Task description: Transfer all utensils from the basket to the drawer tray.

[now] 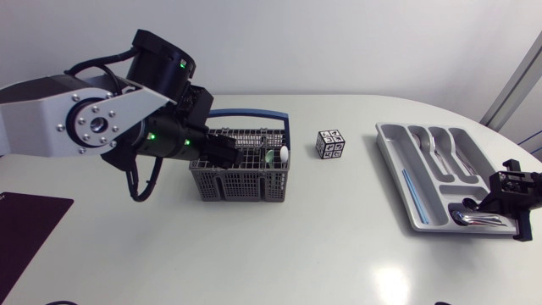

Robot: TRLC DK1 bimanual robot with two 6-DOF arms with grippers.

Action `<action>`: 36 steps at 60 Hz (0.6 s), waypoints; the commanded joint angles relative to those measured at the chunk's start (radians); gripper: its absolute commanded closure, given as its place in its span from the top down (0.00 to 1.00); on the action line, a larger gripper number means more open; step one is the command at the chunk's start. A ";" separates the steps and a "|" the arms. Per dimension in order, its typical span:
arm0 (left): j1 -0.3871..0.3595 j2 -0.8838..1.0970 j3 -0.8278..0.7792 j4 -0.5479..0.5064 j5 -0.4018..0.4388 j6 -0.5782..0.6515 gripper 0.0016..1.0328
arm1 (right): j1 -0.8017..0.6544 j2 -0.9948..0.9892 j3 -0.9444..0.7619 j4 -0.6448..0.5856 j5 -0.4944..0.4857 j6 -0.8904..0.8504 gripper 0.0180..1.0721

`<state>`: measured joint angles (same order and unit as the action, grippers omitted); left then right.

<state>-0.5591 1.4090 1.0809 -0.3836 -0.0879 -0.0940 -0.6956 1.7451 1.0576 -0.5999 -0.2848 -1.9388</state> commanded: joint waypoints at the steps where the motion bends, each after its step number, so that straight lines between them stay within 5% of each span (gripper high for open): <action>1: -0.010 0.025 -0.027 0.003 -0.009 -0.024 0.59 | -0.001 0.013 -0.033 0.011 0.016 -0.038 0.20; 25: -0.033 0.058 -0.015 0.003 -0.019 -0.041 0.65 | -0.004 -0.085 -0.070 -0.017 0.015 -0.019 0.34; 36: -0.050 0.104 0.019 0.006 -0.131 -0.038 0.65 | 0.059 -0.205 -0.123 -0.087 -0.007 0.084 0.36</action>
<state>-0.6010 1.4750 1.0801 -0.3828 -0.1799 -0.1123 -0.6765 1.5982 0.9798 -0.6559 -0.2836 -1.9038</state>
